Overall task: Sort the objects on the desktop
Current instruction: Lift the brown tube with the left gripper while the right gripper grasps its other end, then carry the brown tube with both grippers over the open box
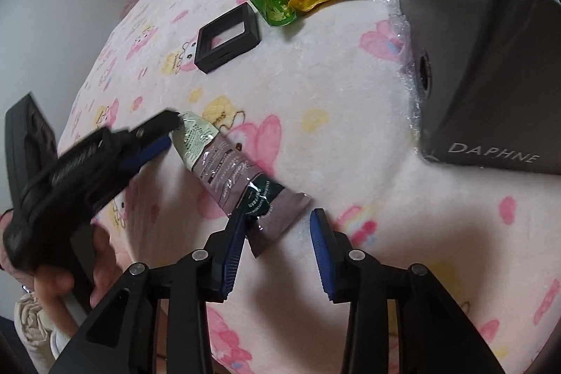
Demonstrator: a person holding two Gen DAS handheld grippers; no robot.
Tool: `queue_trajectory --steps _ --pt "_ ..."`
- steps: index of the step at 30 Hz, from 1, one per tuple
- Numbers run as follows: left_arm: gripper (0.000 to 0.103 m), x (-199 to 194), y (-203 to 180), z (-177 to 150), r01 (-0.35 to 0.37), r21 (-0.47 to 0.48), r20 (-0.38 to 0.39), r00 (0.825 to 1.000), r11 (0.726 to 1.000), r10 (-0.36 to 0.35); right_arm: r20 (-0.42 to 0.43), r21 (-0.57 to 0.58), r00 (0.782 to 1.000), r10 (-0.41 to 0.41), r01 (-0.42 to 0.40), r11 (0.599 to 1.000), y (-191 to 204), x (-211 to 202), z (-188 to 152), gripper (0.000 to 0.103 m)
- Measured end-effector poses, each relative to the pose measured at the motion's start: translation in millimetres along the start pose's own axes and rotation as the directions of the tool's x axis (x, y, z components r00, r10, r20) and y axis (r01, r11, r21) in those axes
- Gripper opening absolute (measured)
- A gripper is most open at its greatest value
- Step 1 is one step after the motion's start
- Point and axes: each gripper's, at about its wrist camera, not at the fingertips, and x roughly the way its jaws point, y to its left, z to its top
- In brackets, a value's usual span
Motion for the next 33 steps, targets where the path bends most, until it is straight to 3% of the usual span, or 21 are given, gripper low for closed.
queue_trajectory --steps 1,6,13,17,22,26,30,33 --pt "0.032 4.1 0.0 1.7 0.009 0.003 -0.011 1.0 1.0 -0.009 0.004 0.001 1.0 0.003 -0.003 1.0 0.0 0.5 0.4 0.034" --pt "0.033 -2.3 3.6 -2.8 0.022 0.006 -0.007 1.0 1.0 -0.022 0.025 0.002 1.0 0.003 -0.003 1.0 -1.1 1.1 2.9 0.034" --pt "0.033 -33.6 18.3 -29.2 0.111 -0.085 -0.014 0.994 0.99 -0.112 0.081 0.029 0.997 0.003 -0.006 1.0 -9.3 -14.9 8.0 0.035" --pt "0.032 -39.9 24.4 -27.3 0.11 -0.1 0.02 0.994 0.989 -0.109 0.066 0.019 0.998 -0.002 0.001 1.0 -10.4 -12.8 8.9 0.035" --pt "0.037 -14.1 14.9 -21.9 0.061 -0.047 -0.047 0.997 0.997 -0.063 0.036 0.028 0.999 0.027 -0.028 0.999 -9.1 1.3 4.7 0.039" --pt "0.04 -13.9 8.7 -27.5 0.037 -0.007 -0.053 0.998 0.999 -0.037 0.045 0.045 0.998 0.043 -0.045 0.998 -10.0 1.7 7.9 0.041" --pt "0.041 -22.9 9.9 -42.7 0.057 -0.027 -0.071 0.996 0.998 -0.059 0.06 0.017 0.998 0.027 -0.028 0.999 -6.1 -10.7 6.0 0.04" --pt "0.04 -28.3 8.1 -55.8 0.116 -0.051 -0.096 0.988 0.992 -0.12 0.076 0.003 0.997 0.009 -0.009 1.0 -6.1 -22.7 3.8 0.04"
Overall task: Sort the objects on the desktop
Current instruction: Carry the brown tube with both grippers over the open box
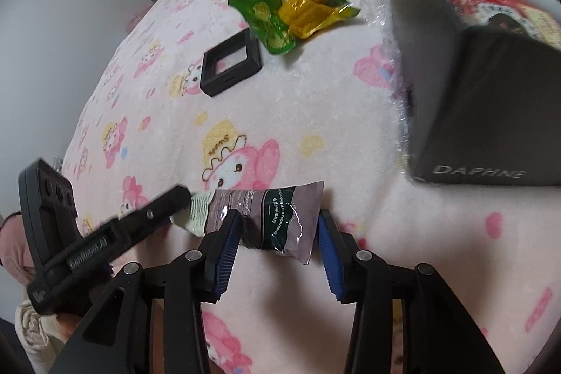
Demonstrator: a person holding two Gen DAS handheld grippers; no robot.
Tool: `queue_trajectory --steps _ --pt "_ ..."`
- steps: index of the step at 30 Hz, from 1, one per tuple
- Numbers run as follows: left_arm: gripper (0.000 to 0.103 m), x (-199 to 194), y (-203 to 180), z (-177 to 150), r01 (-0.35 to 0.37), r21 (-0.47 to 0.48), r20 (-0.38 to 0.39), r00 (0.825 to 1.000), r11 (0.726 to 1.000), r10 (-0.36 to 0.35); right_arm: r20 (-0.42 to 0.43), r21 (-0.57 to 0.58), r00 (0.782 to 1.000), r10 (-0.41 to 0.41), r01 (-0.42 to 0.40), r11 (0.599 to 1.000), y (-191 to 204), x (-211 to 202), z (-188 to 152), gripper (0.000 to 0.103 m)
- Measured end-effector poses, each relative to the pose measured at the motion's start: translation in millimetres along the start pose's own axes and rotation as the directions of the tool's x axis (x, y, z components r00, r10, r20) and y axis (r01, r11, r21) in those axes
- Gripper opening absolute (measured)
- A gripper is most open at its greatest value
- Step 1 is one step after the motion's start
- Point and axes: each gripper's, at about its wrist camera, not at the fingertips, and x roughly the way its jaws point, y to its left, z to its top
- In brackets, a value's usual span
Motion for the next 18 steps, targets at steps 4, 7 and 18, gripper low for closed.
queue_trajectory --steps 4,7,18 --pt "0.039 6.5 -15.4 -18.4 0.03 0.033 -0.042 0.999 0.999 -0.029 0.018 0.001 0.999 -0.039 0.039 0.999 -13.2 -16.1 -4.9 0.04" --pt "0.039 5.1 -20.7 -25.1 0.041 0.03 -0.033 0.999 0.999 -0.04 0.001 0.032 1.0 -0.027 0.027 0.999 -29.9 -22.7 -12.7 0.04" --pt "0.043 16.7 -30.6 -28.8 -0.033 0.107 -0.042 0.998 0.994 0.038 -0.006 0.043 0.999 -0.047 0.047 0.998 -37.6 -6.9 -19.9 0.041"
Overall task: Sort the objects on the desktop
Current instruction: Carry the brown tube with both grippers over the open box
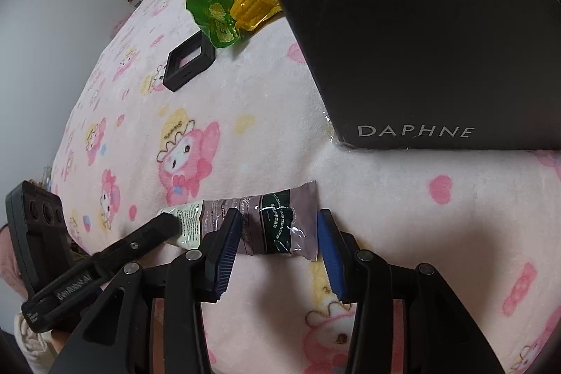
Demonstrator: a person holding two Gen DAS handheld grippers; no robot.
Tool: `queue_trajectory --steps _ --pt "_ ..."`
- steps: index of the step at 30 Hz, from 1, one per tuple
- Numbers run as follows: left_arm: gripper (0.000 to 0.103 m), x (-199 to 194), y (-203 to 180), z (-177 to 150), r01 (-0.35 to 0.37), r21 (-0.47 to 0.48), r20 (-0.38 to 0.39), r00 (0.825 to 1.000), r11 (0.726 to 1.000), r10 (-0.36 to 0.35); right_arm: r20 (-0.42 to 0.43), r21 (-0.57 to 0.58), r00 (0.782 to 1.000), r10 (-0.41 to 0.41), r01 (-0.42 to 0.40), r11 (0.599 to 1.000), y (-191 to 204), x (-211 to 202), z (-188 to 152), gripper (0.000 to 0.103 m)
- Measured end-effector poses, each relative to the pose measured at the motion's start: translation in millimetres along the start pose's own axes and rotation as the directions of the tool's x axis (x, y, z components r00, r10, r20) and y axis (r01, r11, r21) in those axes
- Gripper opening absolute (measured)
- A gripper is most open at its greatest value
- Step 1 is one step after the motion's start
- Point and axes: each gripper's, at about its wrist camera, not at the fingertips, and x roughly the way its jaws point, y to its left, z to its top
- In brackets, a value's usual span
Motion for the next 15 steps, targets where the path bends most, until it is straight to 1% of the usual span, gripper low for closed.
queue_trajectory --steps 4,7,11,15 --pt "0.042 -7.9 -2.6 -1.6 0.045 0.006 0.016 0.999 0.999 -0.045 0.004 0.006 1.0 0.004 -0.004 1.0 -0.3 -10.2 0.3 0.041" --pt "0.042 -20.9 -12.1 -2.7 0.066 0.015 0.043 0.997 0.998 -0.067 0.026 0.009 1.0 0.015 -0.015 1.0 2.6 -27.0 0.9 0.041" --pt "0.042 -41.6 -34.9 0.0 0.093 0.038 0.084 0.992 0.995 -0.096 0.094 -0.017 0.995 0.026 -0.025 1.0 9.2 -59.5 7.0 0.041" --pt "0.041 -56.6 -73.8 16.9 0.118 0.108 0.103 0.986 0.987 -0.129 0.175 -0.022 0.984 0.04 -0.036 0.999 6.9 -99.0 17.3 0.041"
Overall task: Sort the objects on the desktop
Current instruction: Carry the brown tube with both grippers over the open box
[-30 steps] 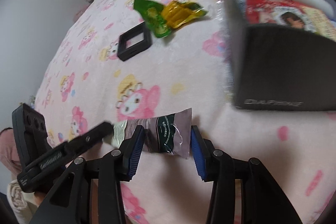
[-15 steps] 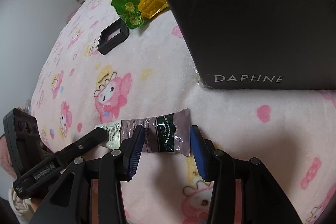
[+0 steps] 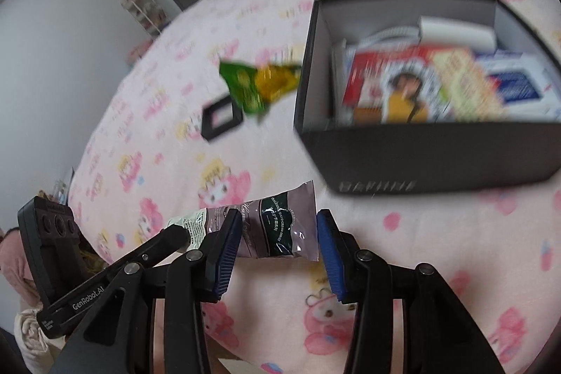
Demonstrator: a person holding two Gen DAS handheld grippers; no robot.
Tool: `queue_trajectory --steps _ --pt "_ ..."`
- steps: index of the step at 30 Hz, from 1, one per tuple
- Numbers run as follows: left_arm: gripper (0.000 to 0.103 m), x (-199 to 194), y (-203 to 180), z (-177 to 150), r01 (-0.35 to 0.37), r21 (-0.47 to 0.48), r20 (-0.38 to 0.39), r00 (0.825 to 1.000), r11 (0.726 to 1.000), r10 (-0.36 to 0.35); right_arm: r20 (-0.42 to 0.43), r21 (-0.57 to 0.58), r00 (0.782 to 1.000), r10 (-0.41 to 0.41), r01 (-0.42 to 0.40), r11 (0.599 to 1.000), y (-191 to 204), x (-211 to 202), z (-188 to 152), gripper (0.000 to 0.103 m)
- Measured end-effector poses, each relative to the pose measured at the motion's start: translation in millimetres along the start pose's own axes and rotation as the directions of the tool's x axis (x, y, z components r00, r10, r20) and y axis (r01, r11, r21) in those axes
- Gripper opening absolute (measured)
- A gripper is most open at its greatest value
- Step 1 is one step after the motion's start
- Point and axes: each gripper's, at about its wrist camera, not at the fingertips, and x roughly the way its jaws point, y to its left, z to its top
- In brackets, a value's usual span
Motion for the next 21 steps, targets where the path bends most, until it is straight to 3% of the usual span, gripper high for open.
queue_trajectory --steps 6,12,21 --pt "0.041 21.7 -68.3 33.0 0.041 0.137 0.002 0.999 0.99 -0.041 0.115 0.032 0.993 -0.034 0.031 0.999 -26.7 -46.1 26.6 0.041" --pt "0.041 68.1 -114.6 52.4 0.09 0.175 -0.031 0.996 0.98 -0.086 0.191 0.069 0.977 -0.089 0.077 0.995 -76.1 -80.1 53.2 0.041" --pt "0.041 117.9 -137.6 59.0 0.066 0.176 -0.067 0.996 0.982 -0.055 0.203 0.108 0.973 -0.109 0.088 0.99 -130.2 -70.6 75.1 0.041"
